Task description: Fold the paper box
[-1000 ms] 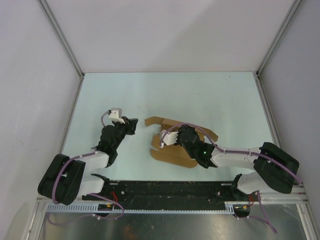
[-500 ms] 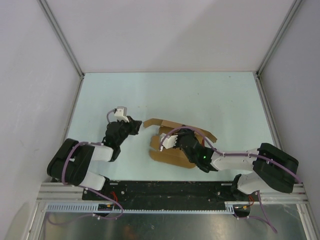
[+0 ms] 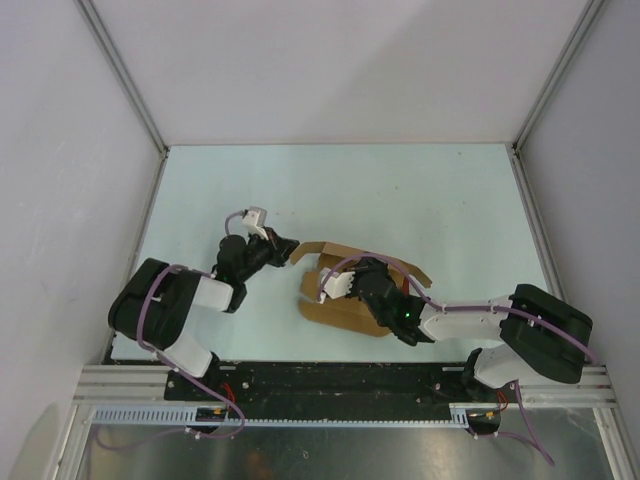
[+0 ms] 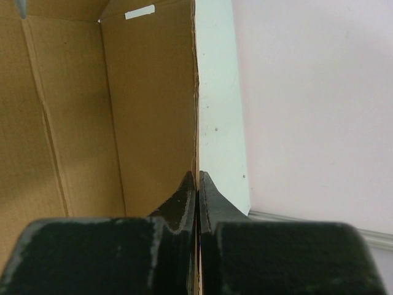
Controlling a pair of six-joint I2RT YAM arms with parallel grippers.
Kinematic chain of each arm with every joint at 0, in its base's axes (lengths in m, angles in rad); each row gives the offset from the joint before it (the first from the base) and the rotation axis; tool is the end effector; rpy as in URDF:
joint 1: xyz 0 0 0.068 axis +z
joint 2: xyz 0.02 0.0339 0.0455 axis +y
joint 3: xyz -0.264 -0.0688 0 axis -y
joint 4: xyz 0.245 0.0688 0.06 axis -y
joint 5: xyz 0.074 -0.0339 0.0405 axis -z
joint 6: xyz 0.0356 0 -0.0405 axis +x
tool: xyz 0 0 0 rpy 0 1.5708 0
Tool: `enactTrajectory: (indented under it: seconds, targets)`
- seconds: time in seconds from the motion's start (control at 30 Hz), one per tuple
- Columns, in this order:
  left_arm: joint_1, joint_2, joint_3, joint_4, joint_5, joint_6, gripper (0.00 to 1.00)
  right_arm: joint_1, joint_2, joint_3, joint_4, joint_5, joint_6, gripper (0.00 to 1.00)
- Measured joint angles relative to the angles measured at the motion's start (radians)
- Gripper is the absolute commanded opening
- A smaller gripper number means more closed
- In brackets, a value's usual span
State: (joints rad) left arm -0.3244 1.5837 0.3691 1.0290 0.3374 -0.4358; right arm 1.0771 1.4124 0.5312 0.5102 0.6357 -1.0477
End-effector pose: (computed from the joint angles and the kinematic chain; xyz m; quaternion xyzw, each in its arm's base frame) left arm 0.2529 -0.0975 0.1489 0.0648 0.7635 -0.3535 0.5366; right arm 0.1495 0.2332 0.1861 -0.5990 0.5358 -0.2500 0.5400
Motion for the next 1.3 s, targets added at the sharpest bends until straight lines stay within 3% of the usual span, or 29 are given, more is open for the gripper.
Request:
enactTrajectory:
  seconds: [0.37, 1.3]
  targets:
    - [-0.002, 0.029, -0.009, 0.071, 0.138, 0.0, 0.09, -0.011, 0.002, 0.0, 0.001, -0.015, 0.026, 0.0]
    - [-0.03, 0.048, -0.028, 0.085, 0.237, 0.002, 0.09, -0.053, 0.064, 0.0, 0.049, -0.025, 0.05, 0.0]
